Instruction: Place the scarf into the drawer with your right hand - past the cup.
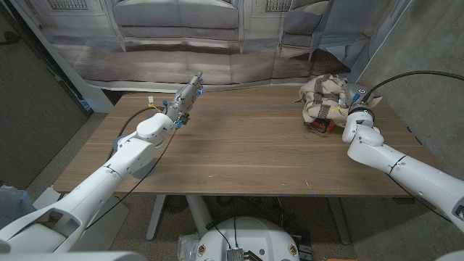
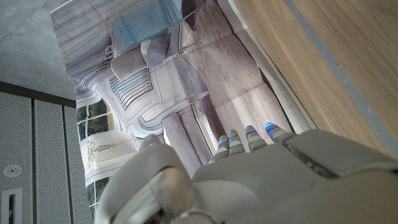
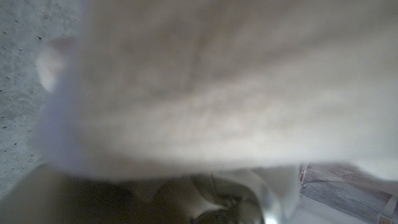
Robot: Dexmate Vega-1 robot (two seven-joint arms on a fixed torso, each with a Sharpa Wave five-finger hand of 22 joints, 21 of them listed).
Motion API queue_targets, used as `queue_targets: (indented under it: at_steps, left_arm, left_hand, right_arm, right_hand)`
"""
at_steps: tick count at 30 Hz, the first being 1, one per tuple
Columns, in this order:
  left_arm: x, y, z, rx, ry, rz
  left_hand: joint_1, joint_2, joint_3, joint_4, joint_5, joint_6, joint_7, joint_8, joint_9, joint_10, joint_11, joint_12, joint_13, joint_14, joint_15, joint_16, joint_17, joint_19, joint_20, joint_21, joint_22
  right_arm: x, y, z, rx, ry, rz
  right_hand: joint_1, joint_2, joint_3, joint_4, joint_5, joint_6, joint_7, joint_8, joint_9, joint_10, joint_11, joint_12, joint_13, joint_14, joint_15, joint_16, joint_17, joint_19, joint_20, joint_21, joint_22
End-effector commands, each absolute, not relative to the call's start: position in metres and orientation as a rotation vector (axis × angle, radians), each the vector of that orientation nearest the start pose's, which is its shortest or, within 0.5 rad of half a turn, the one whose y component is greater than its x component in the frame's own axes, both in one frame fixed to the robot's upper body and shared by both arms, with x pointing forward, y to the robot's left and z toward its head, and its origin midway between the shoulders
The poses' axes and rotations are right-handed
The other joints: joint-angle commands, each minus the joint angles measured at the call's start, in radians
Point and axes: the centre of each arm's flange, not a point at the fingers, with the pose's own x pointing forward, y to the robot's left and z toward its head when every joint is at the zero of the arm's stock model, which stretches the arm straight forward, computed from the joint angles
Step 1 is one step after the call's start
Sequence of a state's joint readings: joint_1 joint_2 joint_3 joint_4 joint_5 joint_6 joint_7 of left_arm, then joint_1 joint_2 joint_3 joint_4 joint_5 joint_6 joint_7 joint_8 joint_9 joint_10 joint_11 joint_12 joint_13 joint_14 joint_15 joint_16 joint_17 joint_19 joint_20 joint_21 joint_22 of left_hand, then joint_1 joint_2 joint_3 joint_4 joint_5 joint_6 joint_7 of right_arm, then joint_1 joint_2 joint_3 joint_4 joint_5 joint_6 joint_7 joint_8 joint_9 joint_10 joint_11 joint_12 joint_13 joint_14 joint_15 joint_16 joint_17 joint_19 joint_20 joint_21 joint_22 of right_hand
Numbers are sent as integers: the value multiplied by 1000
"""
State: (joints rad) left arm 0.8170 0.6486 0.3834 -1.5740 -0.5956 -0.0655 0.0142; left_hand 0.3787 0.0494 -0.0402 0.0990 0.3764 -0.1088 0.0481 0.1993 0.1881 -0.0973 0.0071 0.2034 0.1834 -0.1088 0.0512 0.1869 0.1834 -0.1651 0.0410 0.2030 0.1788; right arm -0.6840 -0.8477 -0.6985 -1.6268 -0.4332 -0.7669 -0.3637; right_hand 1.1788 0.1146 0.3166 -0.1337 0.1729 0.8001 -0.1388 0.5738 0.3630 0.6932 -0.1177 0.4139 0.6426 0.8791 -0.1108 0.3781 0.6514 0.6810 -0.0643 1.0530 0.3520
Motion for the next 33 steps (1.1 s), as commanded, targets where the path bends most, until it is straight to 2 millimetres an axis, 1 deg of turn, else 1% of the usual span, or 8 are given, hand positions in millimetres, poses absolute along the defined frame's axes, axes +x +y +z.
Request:
queue_targets:
  at_steps: [1, 3, 6, 12, 14, 18, 26, 33]
  left_arm:
    - [624, 267, 39, 149, -591, -279]
    - [624, 267, 38, 150, -592, -278]
    - [624, 268, 38, 148, -591, -278]
    - [624, 268, 38, 149, -592, -281]
    - [625, 267, 38, 150, -591, -281]
    - [625, 267, 38, 150, -588, -285]
    - [624, 265, 38, 155, -591, -289]
    - [624, 264, 38, 155, -590, -290]
  left_hand:
    - [-1, 11, -3, 2, -3, 0, 2, 1, 4, -9, -1, -2, 4, -10, -2, 3, 3, -6, -2, -1, 5]
    - [-1, 12, -3, 2, -3, -1, 1, 1, 4, -9, 0, -2, 4, -11, -2, 3, 3, -7, -1, -1, 5]
    - [-1, 12, -4, 2, -3, 0, 1, 1, 4, -9, 1, -2, 4, -11, -2, 3, 3, -6, -1, -1, 5]
    - [0, 13, -5, 2, -3, 0, 0, 1, 4, -9, 0, -2, 4, -10, -1, 3, 3, -7, 0, -1, 5]
    - [0, 13, -6, 2, -3, 0, 0, 1, 4, -10, 0, -2, 4, -10, -1, 3, 3, -7, 0, -1, 5]
    - [0, 13, -7, 2, -3, 0, 0, 1, 4, -9, 0, -2, 4, -10, -1, 3, 3, -7, 0, -1, 5]
    - [1, 14, -8, 2, -4, 1, 0, 1, 4, -9, -1, -2, 4, -10, -2, 3, 3, -7, 1, -1, 5]
    - [2, 14, -10, 2, -4, 1, 0, 2, 4, -9, 0, -2, 4, -10, -2, 3, 3, -8, 1, -1, 5]
  right_arm:
    - [633, -359, 12, -1396, -232, -653]
    - [633, -359, 12, -1392, -232, -655]
    - [630, -360, 12, -1398, -235, -664]
    - [627, -361, 11, -1410, -229, -689]
    - [625, -360, 11, -1422, -231, -704]
    - [623, -359, 11, -1428, -232, -728]
    - [617, -360, 14, -1428, -236, -764]
    - [611, -362, 19, -1426, -239, -773]
  right_hand:
    - [29, 33, 7, -1, 7, 9, -3, 5, 2, 11, 4, -2, 4, 18, -112, -1, 1, -5, -160, 8, -3]
    - [20, 32, 4, 4, 7, 10, -6, 5, 2, 9, 6, -4, 5, 16, -108, -2, 1, -5, -159, 10, -5]
    - [-68, 5, -28, 49, 3, 6, -5, -1, -6, 12, 20, -14, 2, -9, -102, -19, -7, -17, -153, -3, -33]
    - [-192, -41, -62, 99, 3, -77, -29, -47, -19, -46, 17, -63, -21, -96, -91, -80, -39, -26, -114, -51, -118]
    - [-221, -59, -67, 107, 7, -127, -46, -83, -34, -76, 19, -79, -27, -139, -68, -114, -57, -61, -78, -74, -145]
    - [-260, -74, -76, 120, 10, -173, -53, -118, -47, -106, 21, -96, -37, -171, -46, -139, -74, -89, -49, -89, -160]
    - [-331, -114, -105, 143, 19, -249, -57, -173, -65, -143, 27, -117, -54, -209, -22, -158, -83, -125, -17, -113, -169]
    - [-412, -155, -143, 172, 34, -314, -56, -223, -78, -190, 47, -139, -70, -264, 12, -181, -104, -148, 20, -137, -171]
